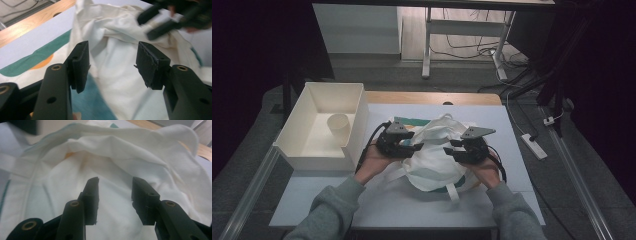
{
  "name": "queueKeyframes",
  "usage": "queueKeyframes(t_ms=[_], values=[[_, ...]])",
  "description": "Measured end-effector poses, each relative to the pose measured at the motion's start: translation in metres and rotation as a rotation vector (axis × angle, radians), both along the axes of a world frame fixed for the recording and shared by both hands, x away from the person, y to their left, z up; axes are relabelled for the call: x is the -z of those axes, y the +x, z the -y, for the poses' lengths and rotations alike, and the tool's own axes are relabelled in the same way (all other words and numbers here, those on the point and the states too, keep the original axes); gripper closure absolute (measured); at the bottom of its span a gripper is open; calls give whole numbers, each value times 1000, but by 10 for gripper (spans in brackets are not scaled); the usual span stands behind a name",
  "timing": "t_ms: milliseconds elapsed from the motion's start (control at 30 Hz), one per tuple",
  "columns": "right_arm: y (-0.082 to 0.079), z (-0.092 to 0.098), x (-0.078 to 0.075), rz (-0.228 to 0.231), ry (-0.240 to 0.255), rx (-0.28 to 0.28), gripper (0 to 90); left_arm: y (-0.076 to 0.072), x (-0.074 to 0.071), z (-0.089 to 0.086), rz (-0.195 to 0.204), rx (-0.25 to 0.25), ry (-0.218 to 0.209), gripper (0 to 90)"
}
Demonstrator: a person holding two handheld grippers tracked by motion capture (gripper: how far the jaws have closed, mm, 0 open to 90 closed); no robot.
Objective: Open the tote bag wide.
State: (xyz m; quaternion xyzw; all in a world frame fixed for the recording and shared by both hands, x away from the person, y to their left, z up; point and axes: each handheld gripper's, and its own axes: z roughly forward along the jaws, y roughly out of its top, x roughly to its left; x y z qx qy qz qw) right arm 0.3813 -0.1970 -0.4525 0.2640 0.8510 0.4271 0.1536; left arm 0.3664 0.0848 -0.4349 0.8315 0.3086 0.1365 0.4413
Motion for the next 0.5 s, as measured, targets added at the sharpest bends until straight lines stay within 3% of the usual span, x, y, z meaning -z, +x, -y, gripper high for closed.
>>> queueKeyframes(t_ms=[167,367,500], values=[[-8,-5,-2,-10,15,-33,565,24,5,4,-25,-33,29,445],[-12,-11,4,-22,-3,-63,549,47,9,6,-65,-46,-7,438],[-14,-13,5,-13,-13,-70,538,52,12,7,-72,-29,-10,443]])
